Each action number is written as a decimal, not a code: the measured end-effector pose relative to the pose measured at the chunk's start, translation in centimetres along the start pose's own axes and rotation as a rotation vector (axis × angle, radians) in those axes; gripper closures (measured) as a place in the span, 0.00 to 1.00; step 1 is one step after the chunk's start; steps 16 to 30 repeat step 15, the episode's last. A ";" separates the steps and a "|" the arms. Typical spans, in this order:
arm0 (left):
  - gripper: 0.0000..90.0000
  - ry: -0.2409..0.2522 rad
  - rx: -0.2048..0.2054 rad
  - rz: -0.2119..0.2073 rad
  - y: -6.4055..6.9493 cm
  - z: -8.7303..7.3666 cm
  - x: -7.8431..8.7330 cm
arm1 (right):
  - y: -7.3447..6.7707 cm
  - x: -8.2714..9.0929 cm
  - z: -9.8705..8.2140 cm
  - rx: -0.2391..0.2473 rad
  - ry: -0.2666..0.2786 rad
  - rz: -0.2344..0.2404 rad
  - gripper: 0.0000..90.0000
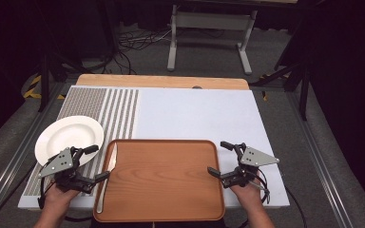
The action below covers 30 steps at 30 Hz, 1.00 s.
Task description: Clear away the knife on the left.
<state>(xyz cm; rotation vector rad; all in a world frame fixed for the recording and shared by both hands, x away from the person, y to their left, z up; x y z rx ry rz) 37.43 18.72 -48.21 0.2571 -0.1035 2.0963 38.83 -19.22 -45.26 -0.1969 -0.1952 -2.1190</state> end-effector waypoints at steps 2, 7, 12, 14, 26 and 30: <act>0.01 -0.009 -0.010 0.001 0.0 -0.1 0.0 | 0.1 0.0 -0.1 -0.004 -0.003 -0.003 0.01; 0.01 -0.039 -0.024 -0.009 0.4 -0.3 -0.1 | 0.2 0.2 -0.2 -0.006 -0.004 -0.008 0.01; 0.01 -0.023 -0.012 -0.008 0.3 -0.1 0.0 | 0.1 0.1 -0.2 -0.005 -0.007 -0.008 0.01; 0.01 -0.018 -0.006 -0.010 0.3 -0.1 0.0 | 0.2 0.2 -0.2 -0.005 -0.007 -0.009 0.01; 0.01 -0.018 -0.006 -0.010 0.3 -0.1 0.0 | 0.2 0.2 -0.2 -0.006 -0.006 -0.010 0.01; 0.01 -0.018 -0.006 -0.010 0.3 -0.1 0.0 | 0.2 0.2 -0.2 -0.006 -0.006 -0.010 0.01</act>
Point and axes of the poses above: each handheld gripper's, and its own axes: x roughly backward along the jaws, z roughly out of its top, y roughly to its right, the point moved 9 cm from there along -x, roughly forward along the jaws, and after that the axes turned 1 degree about -y, right-handed, at the moved point
